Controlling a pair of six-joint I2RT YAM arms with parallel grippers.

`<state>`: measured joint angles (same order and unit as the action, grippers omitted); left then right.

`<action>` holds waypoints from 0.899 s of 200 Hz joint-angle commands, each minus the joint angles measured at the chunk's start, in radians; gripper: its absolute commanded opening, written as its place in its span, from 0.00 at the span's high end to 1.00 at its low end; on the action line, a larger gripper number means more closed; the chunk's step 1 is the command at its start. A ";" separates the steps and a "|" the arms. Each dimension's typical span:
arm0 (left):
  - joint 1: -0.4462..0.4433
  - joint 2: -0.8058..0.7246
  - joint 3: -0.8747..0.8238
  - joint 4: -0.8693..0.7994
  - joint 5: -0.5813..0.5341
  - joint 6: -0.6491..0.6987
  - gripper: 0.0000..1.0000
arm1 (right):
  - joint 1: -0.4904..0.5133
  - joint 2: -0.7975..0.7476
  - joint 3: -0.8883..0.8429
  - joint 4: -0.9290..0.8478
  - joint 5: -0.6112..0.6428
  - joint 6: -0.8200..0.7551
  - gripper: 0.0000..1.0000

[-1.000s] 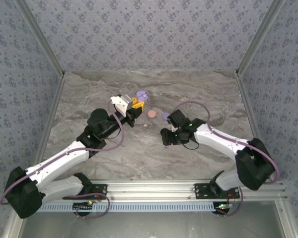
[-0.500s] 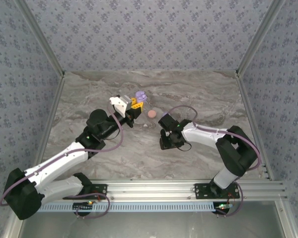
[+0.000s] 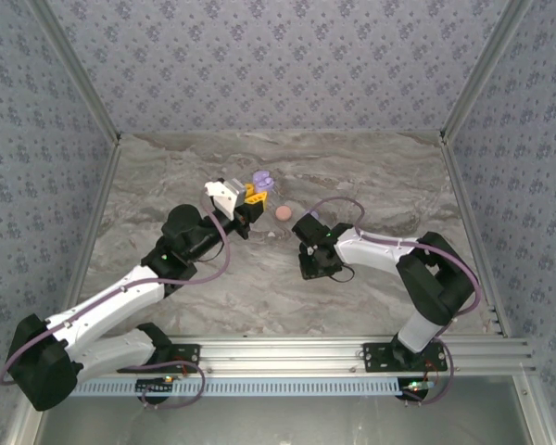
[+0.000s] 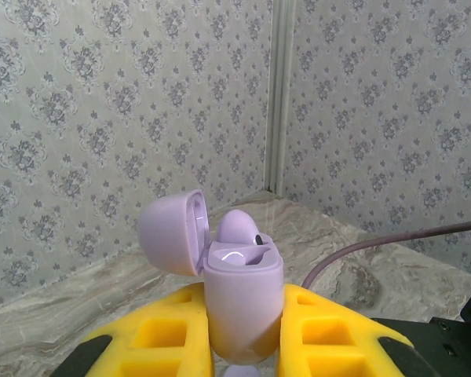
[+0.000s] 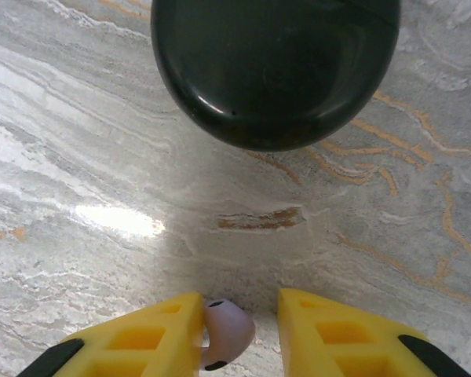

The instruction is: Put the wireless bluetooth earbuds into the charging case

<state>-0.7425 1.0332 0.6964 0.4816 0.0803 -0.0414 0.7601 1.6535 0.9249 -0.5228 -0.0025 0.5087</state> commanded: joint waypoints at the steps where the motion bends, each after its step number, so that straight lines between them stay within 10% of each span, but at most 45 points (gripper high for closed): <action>1: -0.003 -0.018 -0.005 0.012 -0.012 0.010 0.98 | 0.010 0.021 0.020 -0.034 0.003 0.009 0.70; 113: -0.002 -0.018 -0.003 0.007 0.013 0.007 0.98 | 0.006 -0.204 0.049 -0.073 0.065 -0.111 0.79; 180: -0.003 0.074 0.075 -0.001 0.263 -0.003 0.98 | -0.039 -0.528 0.205 -0.025 0.051 -0.394 0.79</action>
<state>-0.7425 1.0752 0.7010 0.4694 0.2115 -0.0418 0.7341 1.1961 1.0546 -0.5644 0.0566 0.2642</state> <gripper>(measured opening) 0.177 0.214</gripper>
